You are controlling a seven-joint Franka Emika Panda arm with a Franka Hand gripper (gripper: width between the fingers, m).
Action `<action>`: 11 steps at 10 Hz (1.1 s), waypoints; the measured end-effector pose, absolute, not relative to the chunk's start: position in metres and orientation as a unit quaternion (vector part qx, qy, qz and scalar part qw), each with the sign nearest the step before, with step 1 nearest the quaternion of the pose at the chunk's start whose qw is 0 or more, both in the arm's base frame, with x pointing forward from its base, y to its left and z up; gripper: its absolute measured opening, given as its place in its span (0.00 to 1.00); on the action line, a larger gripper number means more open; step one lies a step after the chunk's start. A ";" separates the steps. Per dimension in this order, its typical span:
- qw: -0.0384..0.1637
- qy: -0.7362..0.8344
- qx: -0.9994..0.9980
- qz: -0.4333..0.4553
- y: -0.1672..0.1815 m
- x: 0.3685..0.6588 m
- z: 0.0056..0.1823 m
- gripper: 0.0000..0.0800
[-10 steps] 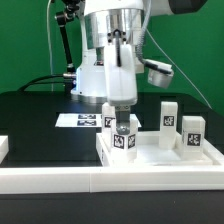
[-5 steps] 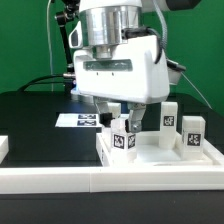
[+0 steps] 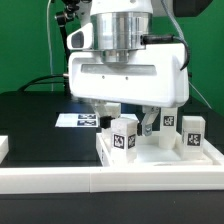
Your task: Assemble square table
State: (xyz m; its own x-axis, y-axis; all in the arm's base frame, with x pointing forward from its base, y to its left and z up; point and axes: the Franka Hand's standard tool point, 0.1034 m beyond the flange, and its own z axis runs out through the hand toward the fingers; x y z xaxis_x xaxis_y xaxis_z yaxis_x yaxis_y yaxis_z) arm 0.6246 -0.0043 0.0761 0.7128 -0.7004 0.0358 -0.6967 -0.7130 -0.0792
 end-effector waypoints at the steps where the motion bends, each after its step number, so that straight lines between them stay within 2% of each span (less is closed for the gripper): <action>1: 0.027 0.363 -0.931 -0.039 -0.004 0.626 0.076 0.81; 2: 0.028 0.369 -0.928 -0.039 -0.003 0.626 0.076 0.81; 4: 0.027 0.369 -0.928 -0.039 -0.004 0.626 0.076 0.47; 5: 0.027 0.370 -0.928 -0.039 -0.005 0.626 0.076 0.36; 8: 0.028 0.382 -0.923 -0.038 -0.005 0.626 0.076 0.36; 11: 0.037 0.505 -0.861 -0.042 -0.009 0.624 0.076 0.36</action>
Offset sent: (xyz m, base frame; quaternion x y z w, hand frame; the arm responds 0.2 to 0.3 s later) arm 0.0000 0.0000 0.0000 0.0000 0.0000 0.0000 1.0000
